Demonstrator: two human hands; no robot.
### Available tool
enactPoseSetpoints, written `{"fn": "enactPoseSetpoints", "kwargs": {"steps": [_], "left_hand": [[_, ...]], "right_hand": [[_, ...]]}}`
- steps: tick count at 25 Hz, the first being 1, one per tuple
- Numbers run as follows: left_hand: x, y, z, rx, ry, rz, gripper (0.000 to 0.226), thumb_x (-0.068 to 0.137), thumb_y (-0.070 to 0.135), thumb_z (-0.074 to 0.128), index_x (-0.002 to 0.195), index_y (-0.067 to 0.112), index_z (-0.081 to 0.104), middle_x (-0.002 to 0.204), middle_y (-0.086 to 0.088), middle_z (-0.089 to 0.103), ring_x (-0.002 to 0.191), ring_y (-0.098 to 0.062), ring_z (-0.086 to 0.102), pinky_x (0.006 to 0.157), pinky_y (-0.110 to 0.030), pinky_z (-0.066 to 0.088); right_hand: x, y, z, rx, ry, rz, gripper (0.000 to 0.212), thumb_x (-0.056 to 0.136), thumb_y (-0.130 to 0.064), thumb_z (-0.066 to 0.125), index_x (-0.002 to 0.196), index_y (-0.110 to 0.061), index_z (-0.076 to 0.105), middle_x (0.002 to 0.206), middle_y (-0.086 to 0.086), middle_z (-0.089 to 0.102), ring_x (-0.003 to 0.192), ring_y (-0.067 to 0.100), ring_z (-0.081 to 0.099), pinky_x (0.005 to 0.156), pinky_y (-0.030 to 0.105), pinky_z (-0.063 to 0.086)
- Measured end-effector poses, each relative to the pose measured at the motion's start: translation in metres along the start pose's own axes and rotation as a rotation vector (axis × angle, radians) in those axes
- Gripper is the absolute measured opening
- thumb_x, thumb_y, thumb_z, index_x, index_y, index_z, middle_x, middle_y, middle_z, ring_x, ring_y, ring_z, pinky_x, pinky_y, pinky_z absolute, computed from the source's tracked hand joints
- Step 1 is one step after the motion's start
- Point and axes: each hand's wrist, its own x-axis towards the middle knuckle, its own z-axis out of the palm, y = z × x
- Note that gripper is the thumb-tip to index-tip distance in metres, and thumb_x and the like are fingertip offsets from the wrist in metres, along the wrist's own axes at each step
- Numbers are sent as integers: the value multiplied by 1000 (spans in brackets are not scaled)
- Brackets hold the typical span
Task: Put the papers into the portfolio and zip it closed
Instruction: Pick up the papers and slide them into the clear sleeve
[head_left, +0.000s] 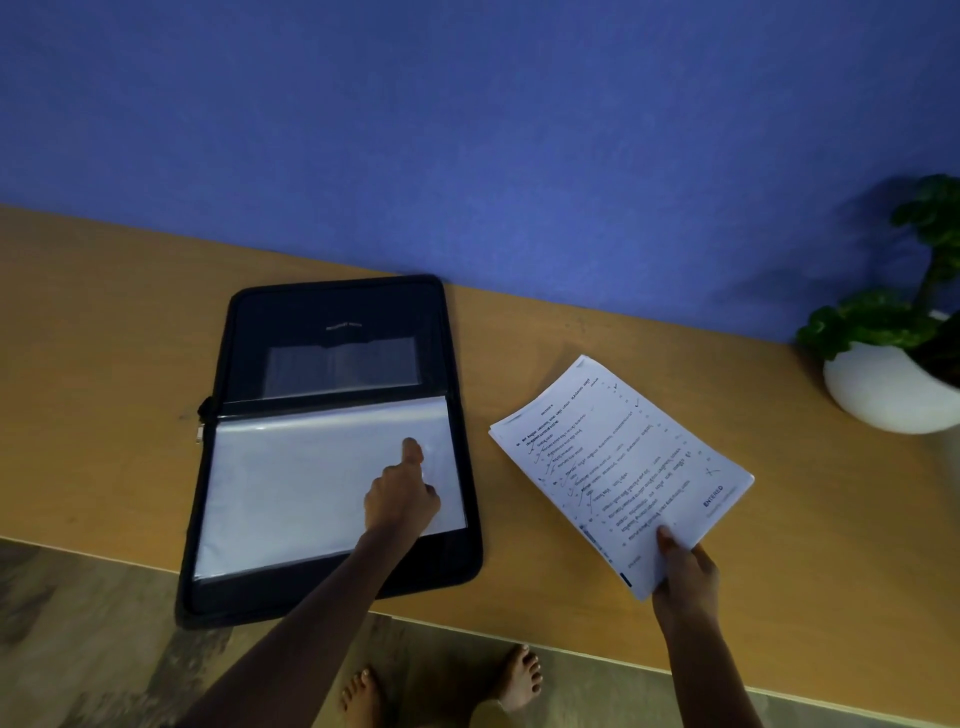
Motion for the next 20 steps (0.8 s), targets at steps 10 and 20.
{"fn": "enactPoseSetpoints", "kwargs": {"steps": [10,20], "left_hand": [[0,8,-3,202,-90,24,39,82,31,72,108,7,55,105,-9,61,95,-28,66,77,-33,54],[8,8,-7,295,-81,33,96,76,40,78,143,-6,26,139,-20,44,110,-34,64,85,-37,54]], "right_hand": [[-5,-2,0,-35,-92,-93,18,96,-2,51,112,-5,57,107,10,66,89,24,64,68,36,60],[-15,-19,43,-211,-233,-235,15,95,-8,57,104,-9,69,100,5,73,84,19,72,69,41,59]]}}
